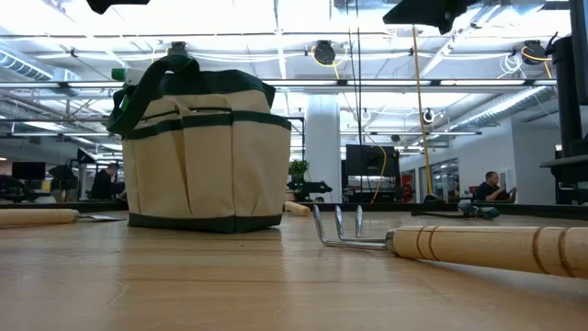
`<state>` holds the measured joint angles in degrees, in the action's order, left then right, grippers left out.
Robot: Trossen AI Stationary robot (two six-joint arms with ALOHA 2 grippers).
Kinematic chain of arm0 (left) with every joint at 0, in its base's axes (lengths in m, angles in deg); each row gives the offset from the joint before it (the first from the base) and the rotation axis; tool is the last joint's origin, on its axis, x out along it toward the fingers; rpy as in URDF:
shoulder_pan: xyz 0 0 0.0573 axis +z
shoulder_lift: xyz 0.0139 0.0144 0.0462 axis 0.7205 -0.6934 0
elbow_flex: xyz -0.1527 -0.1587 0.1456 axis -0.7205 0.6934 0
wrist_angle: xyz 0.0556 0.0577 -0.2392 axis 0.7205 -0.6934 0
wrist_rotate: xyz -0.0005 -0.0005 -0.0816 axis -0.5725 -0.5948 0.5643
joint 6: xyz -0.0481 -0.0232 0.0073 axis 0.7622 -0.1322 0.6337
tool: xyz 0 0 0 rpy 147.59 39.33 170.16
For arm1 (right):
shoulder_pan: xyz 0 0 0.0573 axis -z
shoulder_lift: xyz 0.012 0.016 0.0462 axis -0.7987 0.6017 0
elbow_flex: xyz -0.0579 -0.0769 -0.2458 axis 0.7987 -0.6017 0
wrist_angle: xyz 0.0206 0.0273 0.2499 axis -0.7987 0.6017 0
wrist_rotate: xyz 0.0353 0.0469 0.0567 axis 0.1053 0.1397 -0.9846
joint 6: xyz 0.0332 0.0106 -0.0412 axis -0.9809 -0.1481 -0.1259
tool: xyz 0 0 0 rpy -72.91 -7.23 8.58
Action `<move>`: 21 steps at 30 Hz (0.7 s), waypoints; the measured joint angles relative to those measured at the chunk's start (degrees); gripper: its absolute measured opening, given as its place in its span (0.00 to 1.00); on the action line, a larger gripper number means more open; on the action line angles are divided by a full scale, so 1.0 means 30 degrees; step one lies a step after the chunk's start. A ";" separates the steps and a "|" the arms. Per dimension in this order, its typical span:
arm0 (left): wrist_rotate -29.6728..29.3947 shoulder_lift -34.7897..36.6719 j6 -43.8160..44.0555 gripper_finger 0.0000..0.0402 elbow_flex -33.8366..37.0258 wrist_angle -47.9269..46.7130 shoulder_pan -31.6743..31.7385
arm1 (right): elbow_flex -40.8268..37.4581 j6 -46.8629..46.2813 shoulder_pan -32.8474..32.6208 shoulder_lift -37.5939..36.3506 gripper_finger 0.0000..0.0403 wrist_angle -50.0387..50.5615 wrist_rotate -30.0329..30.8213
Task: Pick & Place Garden tools in Gardening bag
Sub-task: Put the left trowel into the gardening bag
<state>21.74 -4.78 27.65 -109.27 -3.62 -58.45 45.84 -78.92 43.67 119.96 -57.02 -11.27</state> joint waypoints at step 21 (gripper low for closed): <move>-0.1954 0.0000 0.4854 0.86 0.0000 -0.2416 -0.0001 | -0.3079 -0.0185 0.0000 -0.2671 0.00 -0.1116 -0.1431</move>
<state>15.88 -4.78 42.22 -109.27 -10.87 -58.45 36.61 -79.47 43.67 111.94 -60.37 -15.57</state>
